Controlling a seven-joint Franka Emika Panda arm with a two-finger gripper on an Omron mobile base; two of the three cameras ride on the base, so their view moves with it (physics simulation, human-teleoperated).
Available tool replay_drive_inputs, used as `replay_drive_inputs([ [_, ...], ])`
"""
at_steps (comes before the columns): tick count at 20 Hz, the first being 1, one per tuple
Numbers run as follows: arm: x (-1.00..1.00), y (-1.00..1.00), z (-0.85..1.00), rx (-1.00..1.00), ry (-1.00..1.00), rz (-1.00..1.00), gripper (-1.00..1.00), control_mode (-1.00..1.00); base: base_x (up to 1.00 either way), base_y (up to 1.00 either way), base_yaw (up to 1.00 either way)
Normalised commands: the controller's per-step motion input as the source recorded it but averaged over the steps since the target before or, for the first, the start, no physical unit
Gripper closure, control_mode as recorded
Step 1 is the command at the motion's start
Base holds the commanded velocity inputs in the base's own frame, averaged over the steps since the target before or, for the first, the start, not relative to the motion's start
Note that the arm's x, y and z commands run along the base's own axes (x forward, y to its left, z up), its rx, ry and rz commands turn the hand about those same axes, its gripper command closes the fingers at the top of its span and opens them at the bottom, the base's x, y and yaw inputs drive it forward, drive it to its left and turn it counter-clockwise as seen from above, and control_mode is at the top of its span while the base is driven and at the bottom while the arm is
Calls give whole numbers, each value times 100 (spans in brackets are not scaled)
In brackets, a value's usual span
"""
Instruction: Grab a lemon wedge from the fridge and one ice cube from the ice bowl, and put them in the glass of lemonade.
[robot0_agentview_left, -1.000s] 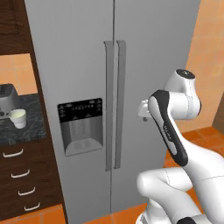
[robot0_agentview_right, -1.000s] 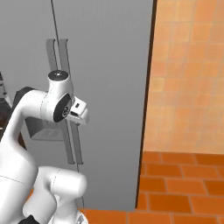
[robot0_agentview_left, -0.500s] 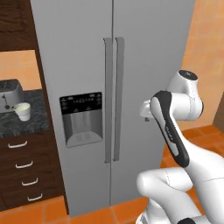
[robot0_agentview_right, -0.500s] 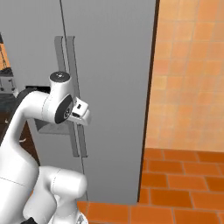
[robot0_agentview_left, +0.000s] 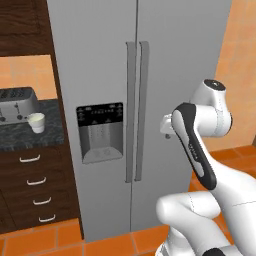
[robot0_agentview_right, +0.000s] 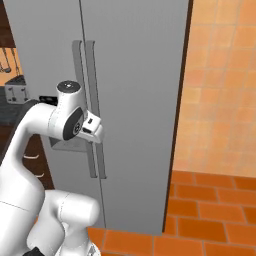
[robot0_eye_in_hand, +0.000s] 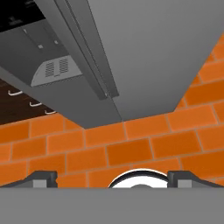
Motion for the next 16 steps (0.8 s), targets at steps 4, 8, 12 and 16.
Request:
replay_drive_inputs([
  [4,0,0,0,0,0,0,-100,100,-78,0,0],
  [8,0,0,0,0,0,0,-100,100,-62,0,0],
  [12,0,0,0,0,0,0,-100,100,-18,0,0],
  [16,-41,0,27,-1,-30,0,-100,-100,-8,0,0],
])
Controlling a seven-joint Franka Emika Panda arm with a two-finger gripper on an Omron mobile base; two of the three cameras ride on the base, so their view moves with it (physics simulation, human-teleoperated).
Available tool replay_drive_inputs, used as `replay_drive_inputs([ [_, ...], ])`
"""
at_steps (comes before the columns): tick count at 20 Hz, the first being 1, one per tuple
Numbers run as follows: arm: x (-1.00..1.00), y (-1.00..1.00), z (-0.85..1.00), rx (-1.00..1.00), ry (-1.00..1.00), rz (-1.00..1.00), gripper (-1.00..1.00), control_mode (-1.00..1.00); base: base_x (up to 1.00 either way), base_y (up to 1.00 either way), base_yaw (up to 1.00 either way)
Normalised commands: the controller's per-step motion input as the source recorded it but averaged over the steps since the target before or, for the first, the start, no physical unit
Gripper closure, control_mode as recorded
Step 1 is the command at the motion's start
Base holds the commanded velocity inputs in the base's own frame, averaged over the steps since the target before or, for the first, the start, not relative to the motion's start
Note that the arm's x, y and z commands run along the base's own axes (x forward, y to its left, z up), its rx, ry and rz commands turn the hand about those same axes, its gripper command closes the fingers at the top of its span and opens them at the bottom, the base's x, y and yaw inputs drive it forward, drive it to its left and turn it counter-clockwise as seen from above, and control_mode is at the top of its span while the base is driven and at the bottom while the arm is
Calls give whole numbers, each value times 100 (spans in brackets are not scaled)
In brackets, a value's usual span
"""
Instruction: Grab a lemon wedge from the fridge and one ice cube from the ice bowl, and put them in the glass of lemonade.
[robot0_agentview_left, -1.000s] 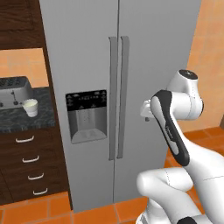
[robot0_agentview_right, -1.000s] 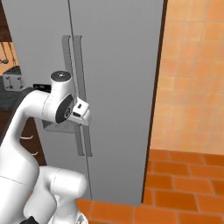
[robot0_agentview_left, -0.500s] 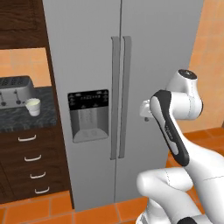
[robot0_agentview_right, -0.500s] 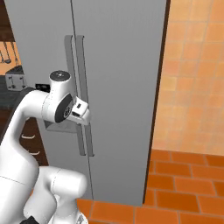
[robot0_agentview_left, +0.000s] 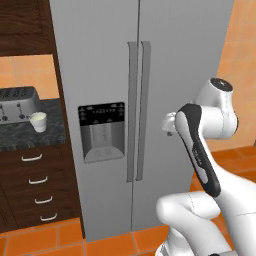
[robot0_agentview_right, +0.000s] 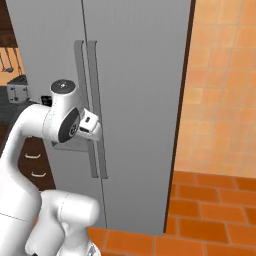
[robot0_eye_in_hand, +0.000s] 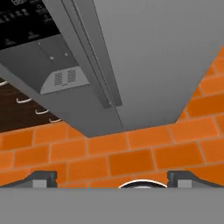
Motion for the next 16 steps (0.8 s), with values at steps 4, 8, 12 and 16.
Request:
replay_drive_inputs([
  [4,-38,0,84,-12,-55,0,-100,-100,0,0,0],
  [8,5,-1,69,-9,-40,0,-100,-100,0,0,0],
  [12,69,-1,22,-1,2,0,-100,-100,0,0,0],
  [16,91,14,0,-1,3,0,-100,-100,0,0,0],
])
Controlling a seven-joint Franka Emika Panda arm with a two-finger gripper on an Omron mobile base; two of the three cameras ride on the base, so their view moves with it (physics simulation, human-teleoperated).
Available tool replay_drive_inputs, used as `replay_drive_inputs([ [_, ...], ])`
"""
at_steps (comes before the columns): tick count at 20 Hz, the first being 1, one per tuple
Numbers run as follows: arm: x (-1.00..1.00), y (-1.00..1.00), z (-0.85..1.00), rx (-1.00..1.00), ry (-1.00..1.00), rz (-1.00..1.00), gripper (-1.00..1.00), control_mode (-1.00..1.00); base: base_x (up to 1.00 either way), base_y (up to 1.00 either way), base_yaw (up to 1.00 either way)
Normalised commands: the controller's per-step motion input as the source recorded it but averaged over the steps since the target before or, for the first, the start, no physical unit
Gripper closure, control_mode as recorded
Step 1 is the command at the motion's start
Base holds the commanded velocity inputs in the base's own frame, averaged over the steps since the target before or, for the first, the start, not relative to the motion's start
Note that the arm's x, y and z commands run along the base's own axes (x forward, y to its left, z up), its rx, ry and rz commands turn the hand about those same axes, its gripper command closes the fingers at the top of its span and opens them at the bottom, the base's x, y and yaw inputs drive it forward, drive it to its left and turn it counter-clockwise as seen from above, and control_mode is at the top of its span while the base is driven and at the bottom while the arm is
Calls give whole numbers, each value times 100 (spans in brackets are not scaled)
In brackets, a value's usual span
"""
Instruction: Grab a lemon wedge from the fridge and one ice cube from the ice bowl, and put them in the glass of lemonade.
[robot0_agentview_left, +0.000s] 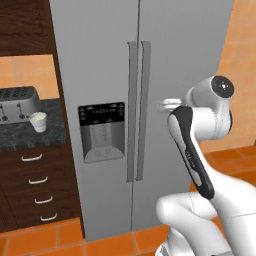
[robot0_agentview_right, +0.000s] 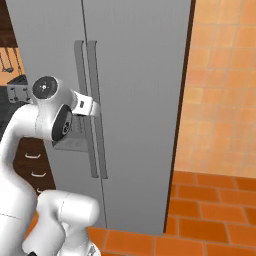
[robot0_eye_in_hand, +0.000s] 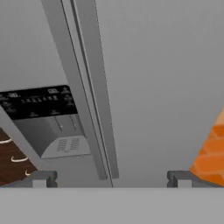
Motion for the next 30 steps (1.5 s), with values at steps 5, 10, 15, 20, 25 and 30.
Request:
replay_drive_inputs([
  [5,84,33,-5,-4,3,0,-100,-100,0,0,0],
  [10,38,3,-15,-1,-3,0,-100,-100,0,0,0],
  [15,97,-3,-17,0,-1,0,-100,-100,0,0,0],
  [20,83,-2,-9,0,0,0,-100,-100,0,0,0],
  [25,68,0,-13,0,0,0,-100,-100,0,0,0],
  [30,67,0,-15,0,0,0,-100,-100,0,0,0],
])
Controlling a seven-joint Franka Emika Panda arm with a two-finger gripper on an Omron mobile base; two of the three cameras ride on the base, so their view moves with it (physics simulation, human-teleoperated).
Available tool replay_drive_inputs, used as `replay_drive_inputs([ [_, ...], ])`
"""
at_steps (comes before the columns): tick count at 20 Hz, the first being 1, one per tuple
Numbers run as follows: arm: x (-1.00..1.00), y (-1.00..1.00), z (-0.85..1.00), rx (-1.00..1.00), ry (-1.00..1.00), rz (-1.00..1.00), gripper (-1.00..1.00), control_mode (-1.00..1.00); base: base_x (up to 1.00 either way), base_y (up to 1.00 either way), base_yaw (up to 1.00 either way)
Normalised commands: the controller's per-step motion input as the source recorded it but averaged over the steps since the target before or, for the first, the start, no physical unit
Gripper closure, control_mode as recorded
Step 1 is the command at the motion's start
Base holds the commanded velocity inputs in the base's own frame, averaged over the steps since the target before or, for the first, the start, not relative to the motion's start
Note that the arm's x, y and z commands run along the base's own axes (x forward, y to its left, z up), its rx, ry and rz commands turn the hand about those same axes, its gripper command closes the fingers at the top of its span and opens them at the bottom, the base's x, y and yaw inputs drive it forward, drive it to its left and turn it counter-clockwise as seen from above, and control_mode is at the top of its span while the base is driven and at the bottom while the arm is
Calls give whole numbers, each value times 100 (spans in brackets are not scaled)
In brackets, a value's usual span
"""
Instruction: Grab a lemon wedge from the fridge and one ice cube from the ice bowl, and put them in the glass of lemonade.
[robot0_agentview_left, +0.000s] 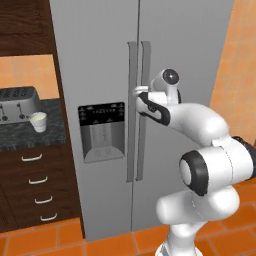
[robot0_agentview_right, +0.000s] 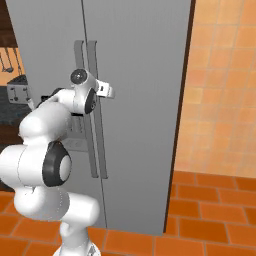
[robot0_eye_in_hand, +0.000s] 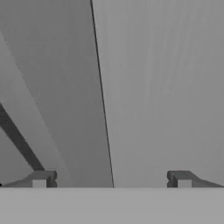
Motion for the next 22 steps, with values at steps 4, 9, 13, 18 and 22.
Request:
replay_drive_inputs([
  [4,68,0,-13,0,0,0,-100,-100,0,0,0],
  [9,75,0,-25,0,0,0,-100,-100,0,0,0],
  [13,56,0,-17,0,0,0,-100,-100,0,0,0],
  [18,18,-33,0,0,0,-4,-100,-100,0,0,0],
  [22,14,-48,0,0,0,-6,-100,-100,0,0,0],
])
